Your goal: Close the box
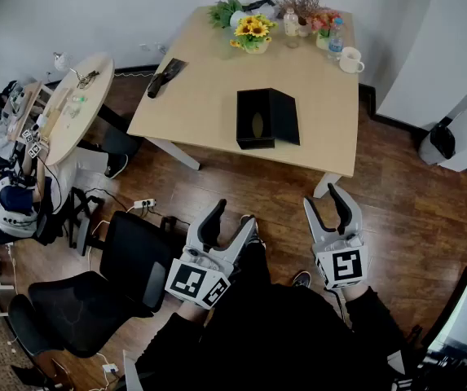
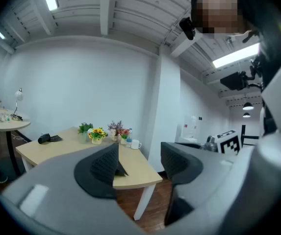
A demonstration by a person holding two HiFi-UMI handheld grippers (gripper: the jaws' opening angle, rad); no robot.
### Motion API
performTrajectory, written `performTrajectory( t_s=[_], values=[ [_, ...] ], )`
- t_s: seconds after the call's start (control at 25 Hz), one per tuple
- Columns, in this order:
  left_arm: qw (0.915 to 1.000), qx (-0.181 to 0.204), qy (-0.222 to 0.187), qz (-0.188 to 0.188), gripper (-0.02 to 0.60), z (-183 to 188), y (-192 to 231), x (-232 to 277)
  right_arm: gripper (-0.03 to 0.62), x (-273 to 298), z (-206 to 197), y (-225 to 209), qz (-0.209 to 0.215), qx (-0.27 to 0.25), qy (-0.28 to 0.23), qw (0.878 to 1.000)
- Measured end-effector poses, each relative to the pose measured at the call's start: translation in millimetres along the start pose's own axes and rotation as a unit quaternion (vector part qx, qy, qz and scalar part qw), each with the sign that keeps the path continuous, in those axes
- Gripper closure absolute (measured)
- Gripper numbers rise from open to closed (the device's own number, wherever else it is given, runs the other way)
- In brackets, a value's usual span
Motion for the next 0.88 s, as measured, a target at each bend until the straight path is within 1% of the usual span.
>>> performTrajectory(
  t_s=[0.08, 0.16, 0.2, 0.28, 0.36, 0.4, 0.52, 0.56, 0.6, 0.68, 0.72, 0.76, 0.8, 0.84, 0.88],
  values=[
    [1.0000, -0.006, 0.001, -0.001, 0.327, 8, 44, 19, 0.379, 51, -29, 12, -0.035, -0.069, 0.049, 0.996],
    [0.9999, -0.011, 0.013, -0.004, 0.327, 17, 88, 42, 0.379, 104, -60, 23, -0.053, -0.113, 0.100, 0.987],
    [0.9996, -0.012, 0.024, -0.007, 0.327, 22, 110, 55, 0.381, 130, -73, 27, -0.052, -0.120, 0.130, 0.983],
    [0.9984, -0.019, 0.052, -0.014, 0.327, 30, 153, 80, 0.444, 176, -97, 30, -0.047, -0.101, 0.189, 0.976],
    [0.9957, -0.029, 0.086, -0.021, 0.327, 32, 190, 100, 0.451, 210, -111, 31, -0.042, -0.065, 0.238, 0.968],
    [0.9940, -0.032, 0.102, -0.022, 0.327, 33, 208, 109, 0.448, 223, -114, 33, -0.040, -0.062, 0.258, 0.963],
    [0.9890, -0.044, 0.141, -0.014, 0.327, 29, 250, 131, 0.431, 252, -129, 43, -0.026, -0.114, 0.298, 0.947],
    [0.9872, -0.053, 0.150, -0.009, 0.327, 26, 260, 135, 0.427, 257, -136, 46, -0.019, -0.124, 0.308, 0.943],
    [0.9854, -0.064, 0.157, -0.004, 0.327, 22, 268, 139, 0.427, 261, -142, 48, -0.013, -0.123, 0.317, 0.940],
    [0.9822, -0.085, 0.167, 0.004, 0.327, 17, 280, 150, 0.428, 264, -155, 44, -0.002, -0.094, 0.327, 0.940],
    [0.9810, -0.093, 0.170, 0.008, 0.327, 16, 283, 155, 0.430, 262, -159, 38, 0.002, -0.065, 0.327, 0.943],
    [0.9804, -0.095, 0.172, 0.012, 0.327, 16, 286, 160, 0.438, 259, -162, 29, 0.002, -0.022, 0.324, 0.946],
    [0.9805, -0.088, 0.175, 0.014, 0.327, 17, 285, 164, 0.448, 254, -164, 18, 0.001, 0.034, 0.318, 0.948],
    [0.9813, -0.068, 0.180, 0.011, 0.327, 19, 283, 168, 0.465, 248, -165, 6, -0.001, 0.095, 0.307, 0.947],
    [0.9815, -0.032, 0.189, 0.001, 0.327, 21, 278, 173, 0.471, 245, -164, -6, -0.001, 0.152, 0.293, 0.944]
  ],
)
Point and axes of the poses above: the fingertips, and each gripper's own axes: x forward along the fingers, y to its left, z out of its top, the point moved 10 cm from there along -x, backward along the fingers, and after that the axes turned 14 degrees about -x, right-handed, at the moved point
